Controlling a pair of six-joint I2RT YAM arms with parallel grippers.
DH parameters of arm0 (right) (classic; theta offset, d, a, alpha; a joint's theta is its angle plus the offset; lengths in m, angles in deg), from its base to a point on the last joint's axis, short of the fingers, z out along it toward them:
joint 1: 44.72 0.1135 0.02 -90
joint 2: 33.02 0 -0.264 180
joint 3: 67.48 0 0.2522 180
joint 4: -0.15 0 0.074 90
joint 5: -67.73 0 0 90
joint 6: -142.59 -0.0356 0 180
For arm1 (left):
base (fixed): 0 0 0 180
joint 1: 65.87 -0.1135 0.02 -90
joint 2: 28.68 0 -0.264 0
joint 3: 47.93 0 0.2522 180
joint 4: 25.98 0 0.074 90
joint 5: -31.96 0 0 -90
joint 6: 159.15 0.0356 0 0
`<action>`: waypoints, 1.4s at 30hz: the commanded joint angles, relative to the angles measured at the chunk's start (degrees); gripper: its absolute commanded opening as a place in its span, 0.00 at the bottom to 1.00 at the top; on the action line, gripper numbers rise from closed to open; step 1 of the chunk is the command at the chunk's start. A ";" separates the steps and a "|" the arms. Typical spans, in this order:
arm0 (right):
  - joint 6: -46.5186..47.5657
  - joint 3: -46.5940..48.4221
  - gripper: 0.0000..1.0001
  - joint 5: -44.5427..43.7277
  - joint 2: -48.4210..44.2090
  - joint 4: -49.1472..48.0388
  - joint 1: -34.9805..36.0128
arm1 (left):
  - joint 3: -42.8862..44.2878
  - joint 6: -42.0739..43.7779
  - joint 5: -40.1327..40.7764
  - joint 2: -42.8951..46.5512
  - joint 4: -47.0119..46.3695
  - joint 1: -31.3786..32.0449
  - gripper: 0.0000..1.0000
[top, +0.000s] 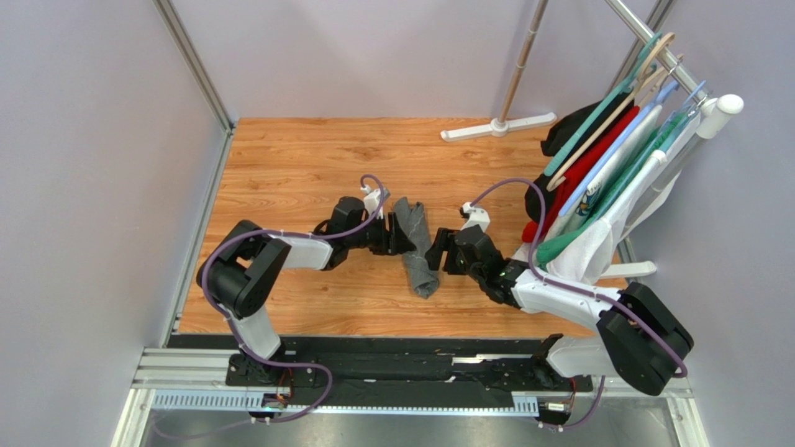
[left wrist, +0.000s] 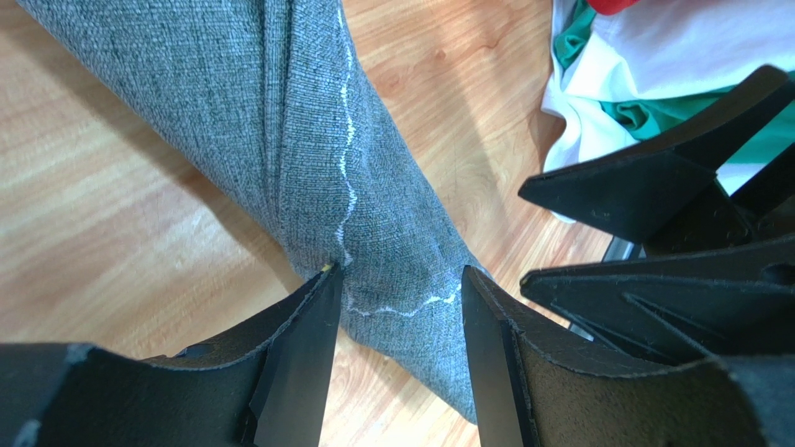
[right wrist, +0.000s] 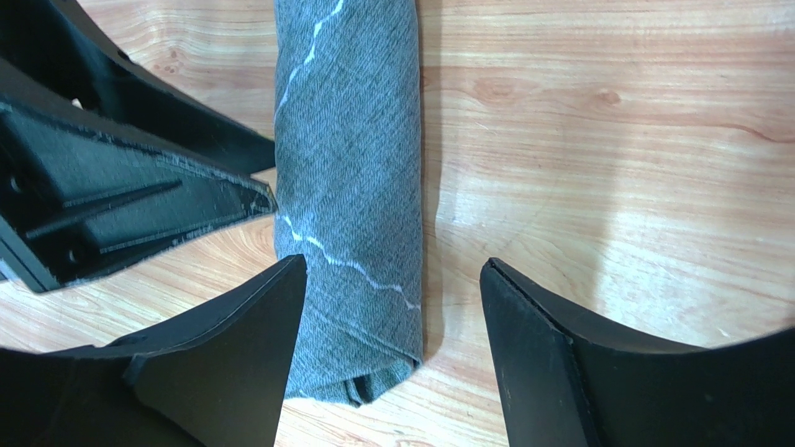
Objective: Fold the napkin, place the utensils inside, and roll it up
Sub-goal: Roll the napkin with the utensil
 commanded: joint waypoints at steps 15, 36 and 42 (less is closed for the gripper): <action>0.78 -0.33 0.73 -1.40 -1.91 -0.23 -0.73 | 1.37 2.71 2.47 1.88 2.57 1.43 0.59; 8.68 2.74 0.77 -8.42 -9.37 5.64 4.36 | -6.45 10.10 10.12 35.43 23.75 -11.83 0.86; 12.55 6.17 0.79 -15.98 -15.43 11.98 10.43 | -1.73 9.82 15.29 55.03 39.12 -12.98 0.88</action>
